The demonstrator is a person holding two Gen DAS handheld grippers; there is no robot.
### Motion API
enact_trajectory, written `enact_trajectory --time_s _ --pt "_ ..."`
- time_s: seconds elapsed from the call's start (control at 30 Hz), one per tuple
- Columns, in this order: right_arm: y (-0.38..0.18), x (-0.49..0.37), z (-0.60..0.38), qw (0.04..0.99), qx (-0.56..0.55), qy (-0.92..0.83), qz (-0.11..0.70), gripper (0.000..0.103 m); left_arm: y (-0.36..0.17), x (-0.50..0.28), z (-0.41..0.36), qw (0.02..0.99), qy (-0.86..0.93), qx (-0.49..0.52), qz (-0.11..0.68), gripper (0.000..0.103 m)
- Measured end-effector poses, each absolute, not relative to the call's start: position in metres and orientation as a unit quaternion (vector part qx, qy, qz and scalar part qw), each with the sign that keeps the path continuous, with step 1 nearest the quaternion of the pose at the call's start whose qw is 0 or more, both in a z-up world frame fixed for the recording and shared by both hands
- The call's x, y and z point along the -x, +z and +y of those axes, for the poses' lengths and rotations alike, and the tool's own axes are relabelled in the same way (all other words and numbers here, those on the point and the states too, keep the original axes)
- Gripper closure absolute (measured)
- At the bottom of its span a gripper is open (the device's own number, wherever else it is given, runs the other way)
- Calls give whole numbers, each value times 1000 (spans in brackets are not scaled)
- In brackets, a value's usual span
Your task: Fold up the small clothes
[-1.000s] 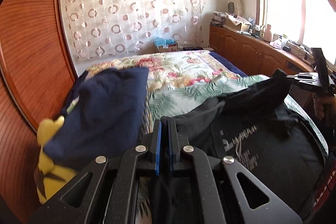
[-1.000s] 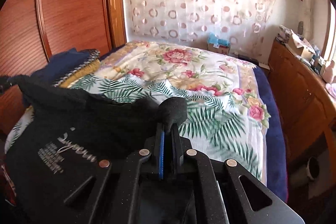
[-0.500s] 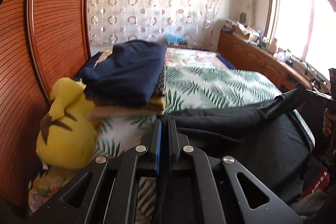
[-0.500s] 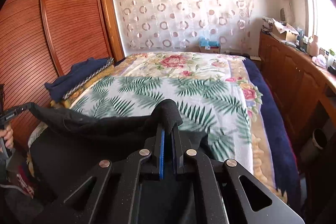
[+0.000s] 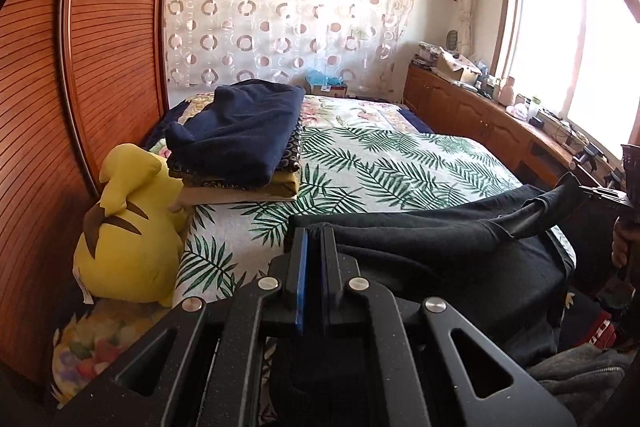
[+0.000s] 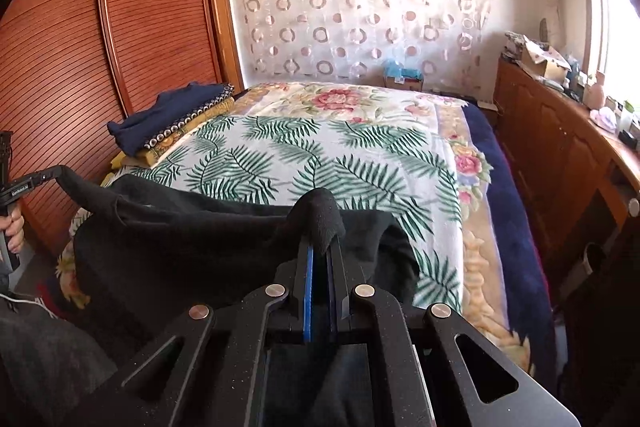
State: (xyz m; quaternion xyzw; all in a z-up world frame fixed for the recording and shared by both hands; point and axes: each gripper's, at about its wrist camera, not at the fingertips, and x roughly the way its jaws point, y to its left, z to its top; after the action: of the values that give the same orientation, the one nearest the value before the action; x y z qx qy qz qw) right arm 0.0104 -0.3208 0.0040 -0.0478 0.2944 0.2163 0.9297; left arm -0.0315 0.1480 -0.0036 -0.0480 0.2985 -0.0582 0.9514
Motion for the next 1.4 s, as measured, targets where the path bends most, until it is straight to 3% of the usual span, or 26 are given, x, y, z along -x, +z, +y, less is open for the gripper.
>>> enact_trajectory --time_s 0.4,0.43,0.53,0.63,0.73,0.77,0.87,0.93,1.03,1.13,1.4 --pt "-52 -7 -330 903 34 194 381 98 -57 14 139 923 -60 38 377 95" --pt "-54 -7 -331 902 34 194 384 98 -57 14 140 923 -59 39 379 90" --pt "-52 -5 -329 903 38 190 383 97 -53 15 145 926 -53 49 371 64" --pt "-39 3 -328 910 52 183 369 97 -43 11 148 931 -54 49 358 53" --pt "-21 11 -331 920 64 172 346 93 -34 1 150 937 -51 47 342 28" --pt "-16 12 -332 923 66 168 341 93 -33 -4 151 938 -53 47 340 26" --pt "1 16 -339 931 67 161 321 88 -32 -23 152 938 -53 44 341 26" --pt "7 17 -340 934 69 156 312 68 -34 -37 152 936 -55 43 346 26" --pt "7 7 -337 935 71 153 312 49 -41 -53 152 932 -55 38 355 26" --pt "-3 -10 -331 933 71 157 317 43 -51 -68 149 927 -54 29 369 26" --pt "-34 -69 -312 916 93 149 360 42 -76 -88 145 912 -56 20 406 26"
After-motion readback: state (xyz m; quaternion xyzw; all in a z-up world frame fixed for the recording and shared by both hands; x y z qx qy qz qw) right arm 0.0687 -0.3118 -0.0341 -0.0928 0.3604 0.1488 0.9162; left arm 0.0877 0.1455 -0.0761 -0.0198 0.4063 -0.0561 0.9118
